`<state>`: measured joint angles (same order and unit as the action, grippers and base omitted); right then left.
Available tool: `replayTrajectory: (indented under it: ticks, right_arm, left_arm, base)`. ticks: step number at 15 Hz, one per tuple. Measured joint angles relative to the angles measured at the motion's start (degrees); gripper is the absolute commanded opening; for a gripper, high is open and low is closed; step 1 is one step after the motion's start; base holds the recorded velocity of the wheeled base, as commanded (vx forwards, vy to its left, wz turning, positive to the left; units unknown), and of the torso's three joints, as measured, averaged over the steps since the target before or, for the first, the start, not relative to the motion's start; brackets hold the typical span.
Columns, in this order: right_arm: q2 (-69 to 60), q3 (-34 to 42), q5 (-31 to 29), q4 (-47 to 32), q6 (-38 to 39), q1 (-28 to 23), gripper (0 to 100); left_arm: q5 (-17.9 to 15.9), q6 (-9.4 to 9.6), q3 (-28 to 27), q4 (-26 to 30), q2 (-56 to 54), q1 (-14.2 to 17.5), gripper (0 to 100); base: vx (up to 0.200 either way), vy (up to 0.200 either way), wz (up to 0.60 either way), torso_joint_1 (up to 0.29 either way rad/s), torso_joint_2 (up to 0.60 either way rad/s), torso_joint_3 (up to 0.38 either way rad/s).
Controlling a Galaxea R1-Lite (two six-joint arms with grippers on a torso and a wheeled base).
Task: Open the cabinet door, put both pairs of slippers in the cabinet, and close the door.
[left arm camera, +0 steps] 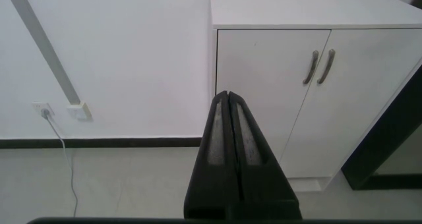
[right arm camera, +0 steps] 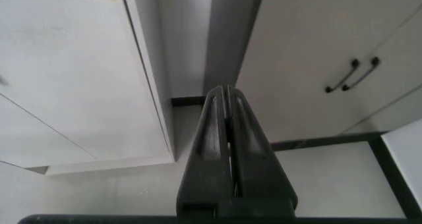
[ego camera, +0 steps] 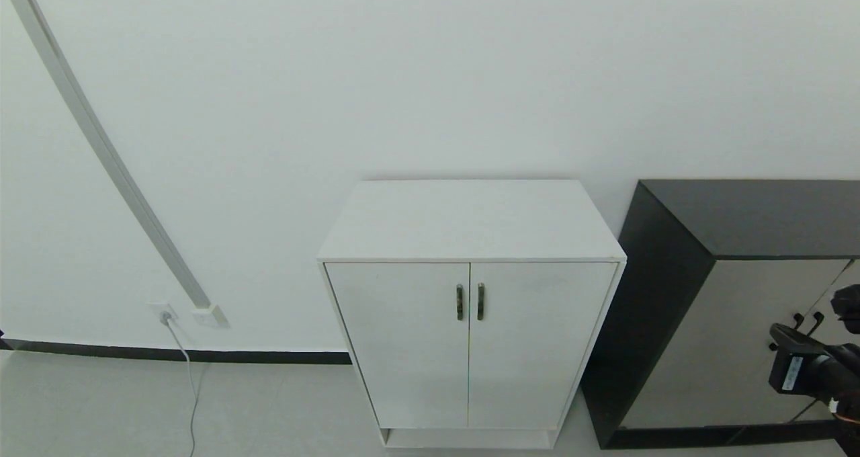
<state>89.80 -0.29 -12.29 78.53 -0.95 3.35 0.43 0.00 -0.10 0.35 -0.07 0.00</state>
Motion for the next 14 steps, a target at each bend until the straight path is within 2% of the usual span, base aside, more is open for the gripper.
replayTrajectory:
  ticks: [5, 10, 14]
  right_arm:
    - [-22.46, 0.27, 1.38, -24.32, -0.28, -1.27, 0]
    - [-47.06, -1.52, 4.24, -55.74, -0.35, -1.4, 0]
    - [-60.92, -4.0, 7.95, -71.8, -0.3, -1.07, 0]
  left_arm:
    - [0.0, 0.0, 0.0, -0.02, 0.0, 0.0, 0]
    - [0.0, 0.0, 0.0, -0.02, 0.0, 0.0, 0]
    - [0.0, 0.0, 0.0, 0.0, 0.0, 0.0, 0]
  base:
    - [0.0, 0.0, 0.0, 0.0, 0.0, 0.0]
    - [0.0, 0.0, 0.0, 0.0, 0.0, 0.0]
    - [0.0, 0.0, 0.0, 0.0, 0.0, 0.0]
